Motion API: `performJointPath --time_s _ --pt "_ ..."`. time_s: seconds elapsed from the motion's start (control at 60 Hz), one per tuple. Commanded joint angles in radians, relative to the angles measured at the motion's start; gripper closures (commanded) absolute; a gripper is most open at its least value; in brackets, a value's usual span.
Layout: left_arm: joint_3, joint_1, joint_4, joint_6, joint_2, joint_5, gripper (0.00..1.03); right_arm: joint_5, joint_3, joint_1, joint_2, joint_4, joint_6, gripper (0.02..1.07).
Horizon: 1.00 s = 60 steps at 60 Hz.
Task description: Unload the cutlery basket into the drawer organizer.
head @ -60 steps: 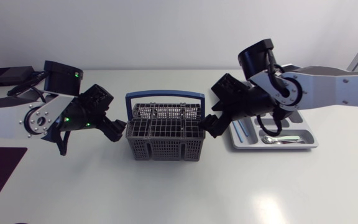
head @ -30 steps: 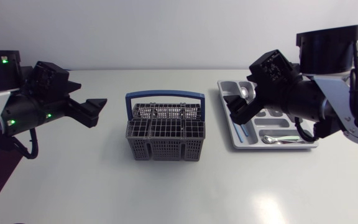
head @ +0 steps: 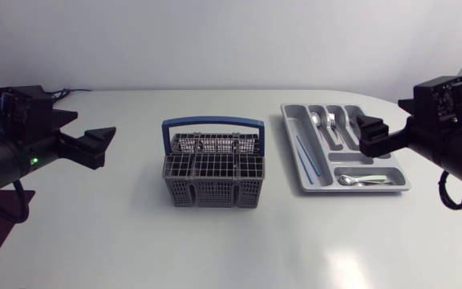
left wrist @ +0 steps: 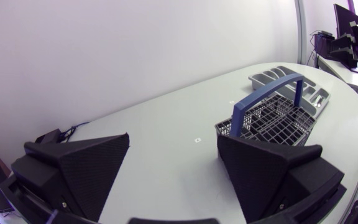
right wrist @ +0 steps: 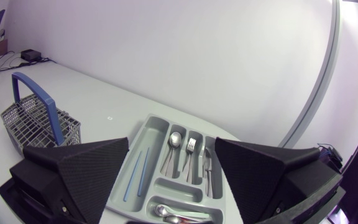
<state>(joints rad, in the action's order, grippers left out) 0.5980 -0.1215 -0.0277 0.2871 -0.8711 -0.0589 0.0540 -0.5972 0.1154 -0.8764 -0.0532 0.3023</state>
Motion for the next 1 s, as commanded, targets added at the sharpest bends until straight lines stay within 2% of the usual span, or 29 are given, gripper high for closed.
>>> performJointPath --time_s 0.0,0.15,0.383,0.5,0.983 --pt "-0.052 0.002 -0.001 -0.019 0.053 -0.001 0.04 0.023 0.065 -0.020 0.059 -0.028 -0.008 0.07" --pt "-0.101 0.013 0.008 -0.068 0.150 0.001 0.04 0.029 0.120 -0.083 0.137 -0.030 -0.008 0.07" --pt "-0.162 0.068 0.028 -0.121 0.299 -0.001 0.04 0.037 0.229 -0.174 0.309 -0.060 -0.009 0.07" --pt "-0.198 0.077 0.023 -0.137 0.374 -0.005 0.04 0.078 0.284 -0.178 0.407 -0.062 -0.009 0.07" --pt "-0.392 0.099 0.025 -0.210 0.616 0.026 0.04 0.014 0.436 -0.148 0.635 -0.006 -0.152 0.07"
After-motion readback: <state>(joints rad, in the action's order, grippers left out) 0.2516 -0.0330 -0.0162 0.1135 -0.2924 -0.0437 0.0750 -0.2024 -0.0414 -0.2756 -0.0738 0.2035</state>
